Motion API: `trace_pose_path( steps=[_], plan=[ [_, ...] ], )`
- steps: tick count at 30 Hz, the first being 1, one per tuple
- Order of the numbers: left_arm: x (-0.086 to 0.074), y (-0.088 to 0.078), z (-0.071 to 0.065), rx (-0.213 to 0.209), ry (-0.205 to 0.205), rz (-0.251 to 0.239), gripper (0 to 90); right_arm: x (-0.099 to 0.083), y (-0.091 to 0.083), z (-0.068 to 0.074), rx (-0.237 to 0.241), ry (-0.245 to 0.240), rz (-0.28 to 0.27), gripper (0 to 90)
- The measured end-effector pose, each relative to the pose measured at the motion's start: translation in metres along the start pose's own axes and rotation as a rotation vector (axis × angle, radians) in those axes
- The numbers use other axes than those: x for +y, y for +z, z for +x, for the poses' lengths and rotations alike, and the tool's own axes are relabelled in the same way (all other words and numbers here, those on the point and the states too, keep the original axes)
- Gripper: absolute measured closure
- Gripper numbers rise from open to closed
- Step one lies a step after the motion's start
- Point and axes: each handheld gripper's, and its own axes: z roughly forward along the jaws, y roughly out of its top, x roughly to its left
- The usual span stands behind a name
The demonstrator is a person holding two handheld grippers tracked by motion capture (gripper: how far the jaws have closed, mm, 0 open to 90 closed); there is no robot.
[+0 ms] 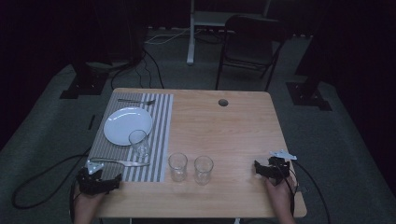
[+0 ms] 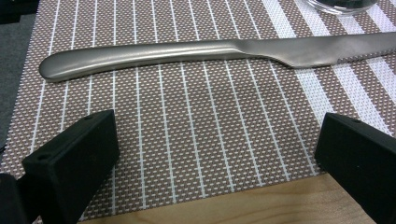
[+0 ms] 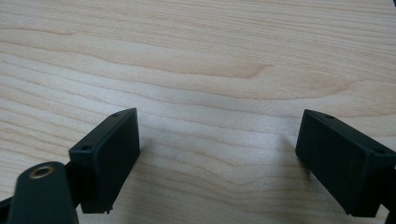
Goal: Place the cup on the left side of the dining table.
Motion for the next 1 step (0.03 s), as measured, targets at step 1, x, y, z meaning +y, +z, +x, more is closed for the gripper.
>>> trace_pose_path(
  steps=[1],
  plan=[
    [0.0000, 0.0000, 0.0000, 0.000, 0.000, 0.000, 0.2, 0.0000, 0.0000, 0.0000, 0.000, 0.001, 0.000, 13.3]
  ],
)
